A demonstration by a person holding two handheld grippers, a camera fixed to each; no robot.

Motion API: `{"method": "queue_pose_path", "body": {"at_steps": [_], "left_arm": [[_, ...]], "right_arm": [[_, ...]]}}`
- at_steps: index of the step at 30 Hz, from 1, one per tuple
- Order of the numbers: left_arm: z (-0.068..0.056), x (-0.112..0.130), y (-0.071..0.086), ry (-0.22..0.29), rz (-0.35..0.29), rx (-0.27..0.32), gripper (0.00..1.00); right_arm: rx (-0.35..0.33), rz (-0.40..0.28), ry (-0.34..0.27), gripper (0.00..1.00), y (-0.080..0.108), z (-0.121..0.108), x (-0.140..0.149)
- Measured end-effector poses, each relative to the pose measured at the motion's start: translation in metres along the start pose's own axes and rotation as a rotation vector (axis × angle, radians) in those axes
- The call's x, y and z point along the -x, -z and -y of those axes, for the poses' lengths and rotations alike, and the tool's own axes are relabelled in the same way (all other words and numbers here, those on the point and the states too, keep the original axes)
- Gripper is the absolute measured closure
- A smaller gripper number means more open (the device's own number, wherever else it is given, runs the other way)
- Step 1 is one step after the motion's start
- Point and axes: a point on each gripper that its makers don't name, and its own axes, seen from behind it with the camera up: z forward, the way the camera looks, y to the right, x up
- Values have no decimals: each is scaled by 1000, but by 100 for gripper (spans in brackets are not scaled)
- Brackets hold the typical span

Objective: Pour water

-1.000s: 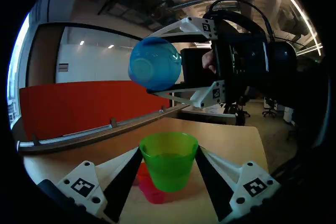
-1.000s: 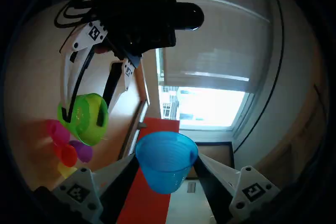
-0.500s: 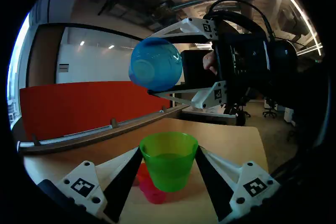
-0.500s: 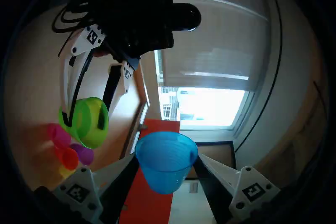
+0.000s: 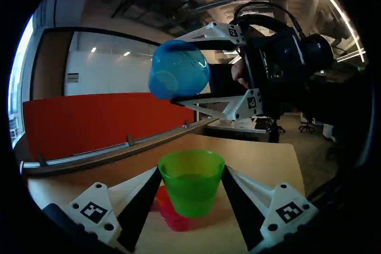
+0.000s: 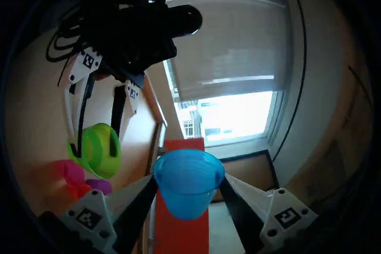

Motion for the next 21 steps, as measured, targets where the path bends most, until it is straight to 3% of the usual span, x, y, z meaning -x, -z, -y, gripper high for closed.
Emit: {"method": "queue_pose_path", "body": {"at_steps": [10,21], "left_arm": [[1,0,0,-7,7,-3,13],[3,3,-1,-11,17,-6,13]], "right_arm": [[-2,-12,-193,10,5,3,-1],[4,-30,-451,10,13,10,-3]]}}
